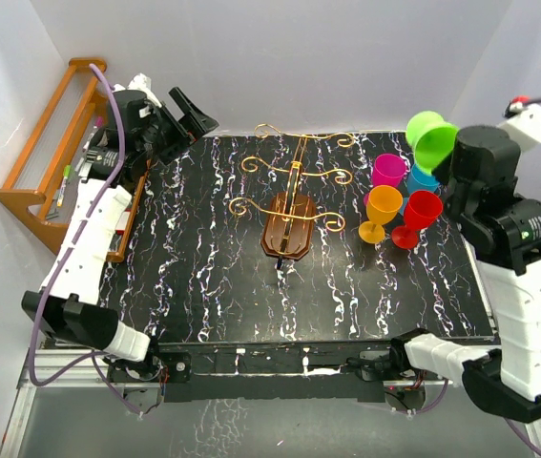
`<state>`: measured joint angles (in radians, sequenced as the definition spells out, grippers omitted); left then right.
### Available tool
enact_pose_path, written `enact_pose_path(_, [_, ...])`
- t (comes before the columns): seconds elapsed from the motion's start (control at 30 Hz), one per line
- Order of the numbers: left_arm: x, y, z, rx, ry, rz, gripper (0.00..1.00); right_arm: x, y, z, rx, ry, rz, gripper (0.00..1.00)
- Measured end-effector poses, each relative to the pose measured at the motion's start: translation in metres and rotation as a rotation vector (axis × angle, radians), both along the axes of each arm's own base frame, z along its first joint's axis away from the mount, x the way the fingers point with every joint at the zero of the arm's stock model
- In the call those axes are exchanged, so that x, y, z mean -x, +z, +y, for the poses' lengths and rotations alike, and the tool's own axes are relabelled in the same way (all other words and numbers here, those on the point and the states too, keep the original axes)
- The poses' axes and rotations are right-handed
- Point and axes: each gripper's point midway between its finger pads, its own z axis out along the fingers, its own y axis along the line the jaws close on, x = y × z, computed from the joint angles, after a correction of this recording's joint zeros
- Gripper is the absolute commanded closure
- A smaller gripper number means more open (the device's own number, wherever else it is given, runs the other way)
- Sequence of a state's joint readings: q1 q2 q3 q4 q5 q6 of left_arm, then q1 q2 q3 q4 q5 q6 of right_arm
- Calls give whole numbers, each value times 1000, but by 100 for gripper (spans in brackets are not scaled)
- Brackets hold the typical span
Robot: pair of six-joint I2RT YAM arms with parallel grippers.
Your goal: Take the wine glass off the wine glass rack
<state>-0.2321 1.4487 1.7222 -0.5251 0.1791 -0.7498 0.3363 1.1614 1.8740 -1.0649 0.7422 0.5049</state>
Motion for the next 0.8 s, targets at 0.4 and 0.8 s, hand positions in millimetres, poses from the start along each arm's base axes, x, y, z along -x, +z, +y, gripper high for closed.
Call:
enact_pose_path(0.4, [-8,-48,5,-38,41,117,3,58,-177,60,-240,245,549,92])
enact_pose_path(0.8, [21,-62,20,-95,60,138,3,85,-283,56,-255,165,887,92])
